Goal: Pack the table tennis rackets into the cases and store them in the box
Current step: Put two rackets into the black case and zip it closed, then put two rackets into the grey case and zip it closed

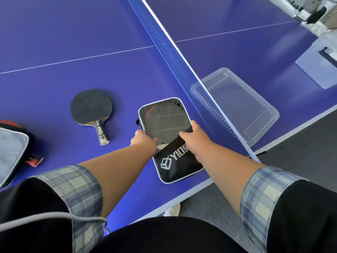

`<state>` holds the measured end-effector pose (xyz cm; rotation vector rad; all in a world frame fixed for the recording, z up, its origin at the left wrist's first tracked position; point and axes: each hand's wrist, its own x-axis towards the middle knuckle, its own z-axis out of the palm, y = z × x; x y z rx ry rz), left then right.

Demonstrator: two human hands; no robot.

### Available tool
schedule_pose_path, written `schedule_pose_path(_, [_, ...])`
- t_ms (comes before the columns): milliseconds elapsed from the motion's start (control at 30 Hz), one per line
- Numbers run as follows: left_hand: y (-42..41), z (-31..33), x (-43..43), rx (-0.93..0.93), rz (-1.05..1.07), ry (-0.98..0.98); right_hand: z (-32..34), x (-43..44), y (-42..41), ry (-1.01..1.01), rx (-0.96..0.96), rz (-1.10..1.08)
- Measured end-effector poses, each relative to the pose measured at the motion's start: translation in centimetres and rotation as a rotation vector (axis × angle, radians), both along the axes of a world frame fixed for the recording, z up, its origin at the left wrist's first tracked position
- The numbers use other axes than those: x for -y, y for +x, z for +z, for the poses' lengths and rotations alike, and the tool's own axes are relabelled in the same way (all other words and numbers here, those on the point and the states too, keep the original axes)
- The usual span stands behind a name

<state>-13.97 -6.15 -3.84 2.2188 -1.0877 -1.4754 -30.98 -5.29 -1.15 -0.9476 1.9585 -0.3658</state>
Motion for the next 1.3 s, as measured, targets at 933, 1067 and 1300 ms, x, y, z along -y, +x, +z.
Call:
schedule_pose_path(933, [0.8, -0.2, 2.1, 0.156, 0.02, 0.005, -3.6, 6.9, 3.7, -0.216, -0.378, 0.708])
schedule_pose_path(1067, [8.6, 0.3, -1.4, 0.155, 0.145, -0.094, -3.4, 5.2, 11.1, -0.294, -0.344, 0.822])
schedule_pose_path(1300, [25.3, -0.3, -8.5, 0.215, 0.387, -0.241, -3.2, 0.6, 27.0, -0.297, -0.19, 0.904])
